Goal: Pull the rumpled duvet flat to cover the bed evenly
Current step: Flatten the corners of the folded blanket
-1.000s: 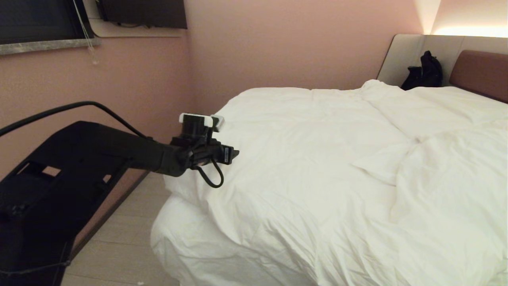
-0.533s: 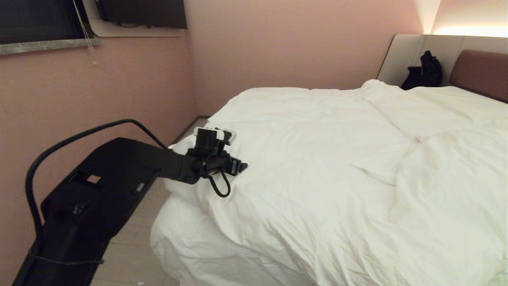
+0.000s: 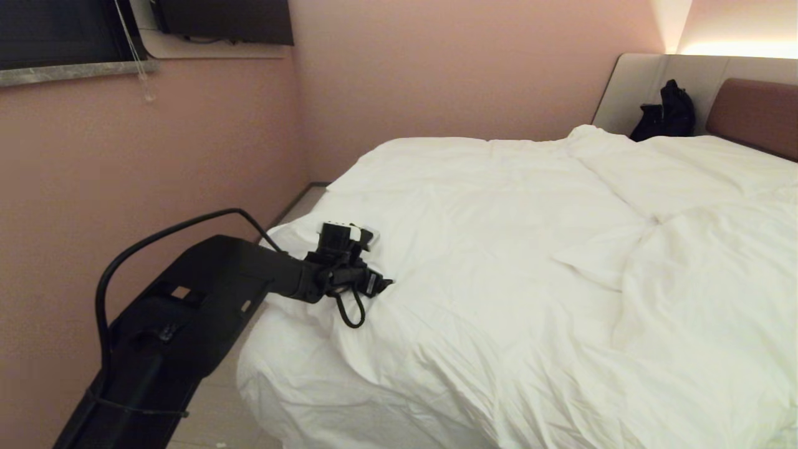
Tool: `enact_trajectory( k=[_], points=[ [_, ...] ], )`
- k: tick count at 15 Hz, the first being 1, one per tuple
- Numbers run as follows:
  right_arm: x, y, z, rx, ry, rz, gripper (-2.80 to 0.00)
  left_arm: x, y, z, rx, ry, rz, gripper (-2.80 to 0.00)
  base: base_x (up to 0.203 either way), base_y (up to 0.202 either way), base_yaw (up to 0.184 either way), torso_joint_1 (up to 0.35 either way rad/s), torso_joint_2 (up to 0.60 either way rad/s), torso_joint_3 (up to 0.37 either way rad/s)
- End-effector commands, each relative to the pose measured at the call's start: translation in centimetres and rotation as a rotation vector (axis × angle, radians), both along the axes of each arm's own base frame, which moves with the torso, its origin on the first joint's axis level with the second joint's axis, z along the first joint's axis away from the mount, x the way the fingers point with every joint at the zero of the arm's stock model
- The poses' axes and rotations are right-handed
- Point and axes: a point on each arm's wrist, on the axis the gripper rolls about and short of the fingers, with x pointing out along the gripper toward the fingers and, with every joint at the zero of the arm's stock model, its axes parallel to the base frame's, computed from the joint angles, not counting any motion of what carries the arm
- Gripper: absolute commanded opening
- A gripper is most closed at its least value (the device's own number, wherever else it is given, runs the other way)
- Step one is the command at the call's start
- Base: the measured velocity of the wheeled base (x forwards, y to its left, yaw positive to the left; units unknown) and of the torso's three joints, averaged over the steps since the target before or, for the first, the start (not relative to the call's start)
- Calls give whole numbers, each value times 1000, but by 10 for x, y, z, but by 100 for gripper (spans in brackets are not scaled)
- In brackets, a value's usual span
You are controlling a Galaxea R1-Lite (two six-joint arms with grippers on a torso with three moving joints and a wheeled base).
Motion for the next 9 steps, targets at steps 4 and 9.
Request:
enact_trajectory(
  k=[4, 9],
  points=[
    [0, 0, 0, 0, -1, 0, -280, 0, 1, -15, 34, 36, -11, 0, 0, 0, 0, 0, 0, 0],
    [0, 0, 0, 0, -2, 0, -280, -2, 1, -21, 83, 63, -38, 0, 0, 0, 0, 0, 0, 0]
  ],
)
